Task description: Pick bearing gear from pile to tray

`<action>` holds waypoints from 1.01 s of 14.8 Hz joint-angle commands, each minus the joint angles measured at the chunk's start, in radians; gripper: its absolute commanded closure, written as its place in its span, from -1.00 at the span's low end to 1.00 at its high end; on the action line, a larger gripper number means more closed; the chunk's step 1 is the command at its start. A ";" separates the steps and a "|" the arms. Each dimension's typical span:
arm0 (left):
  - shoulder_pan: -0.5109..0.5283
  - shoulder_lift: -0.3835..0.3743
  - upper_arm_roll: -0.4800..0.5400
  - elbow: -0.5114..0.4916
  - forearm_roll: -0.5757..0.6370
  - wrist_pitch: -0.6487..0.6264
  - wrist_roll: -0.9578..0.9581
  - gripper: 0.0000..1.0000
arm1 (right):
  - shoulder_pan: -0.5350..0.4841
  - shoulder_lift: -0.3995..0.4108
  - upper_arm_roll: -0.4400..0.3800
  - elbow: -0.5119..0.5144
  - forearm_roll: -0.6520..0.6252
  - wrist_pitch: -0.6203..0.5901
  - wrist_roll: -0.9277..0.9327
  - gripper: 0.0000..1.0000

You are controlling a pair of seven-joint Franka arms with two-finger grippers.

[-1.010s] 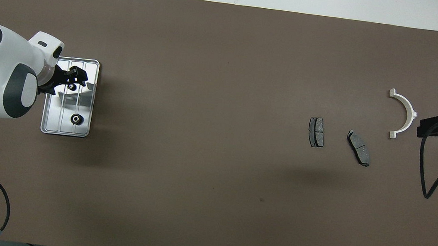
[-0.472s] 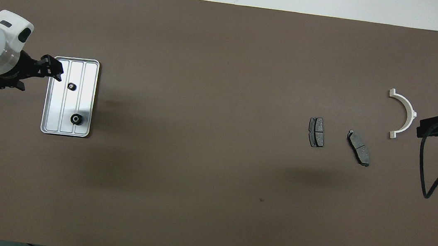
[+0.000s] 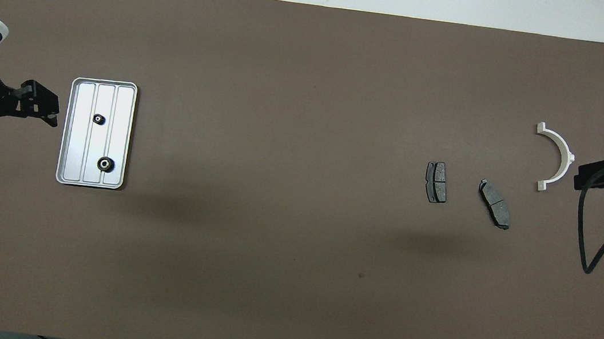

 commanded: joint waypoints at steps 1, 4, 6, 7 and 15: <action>-0.006 -0.026 0.006 -0.011 -0.019 -0.045 0.037 -1.00 | -0.008 -0.019 0.003 -0.024 0.008 0.012 -0.009 -1.00; -0.007 -0.046 0.017 -0.033 -0.056 -0.046 0.042 -1.00 | -0.008 -0.019 0.003 -0.024 0.008 0.012 -0.007 -1.00; -0.012 -0.048 0.015 -0.037 -0.057 -0.045 0.042 -1.00 | -0.008 -0.019 0.003 -0.024 0.008 0.012 -0.006 -1.00; -0.017 -0.051 0.012 -0.041 -0.057 -0.036 0.039 -1.00 | -0.008 -0.019 0.005 -0.024 0.008 0.012 -0.006 -1.00; -0.020 -0.051 0.006 -0.034 -0.059 0.004 0.042 -1.00 | -0.010 -0.019 0.005 -0.023 0.008 0.013 -0.004 -1.00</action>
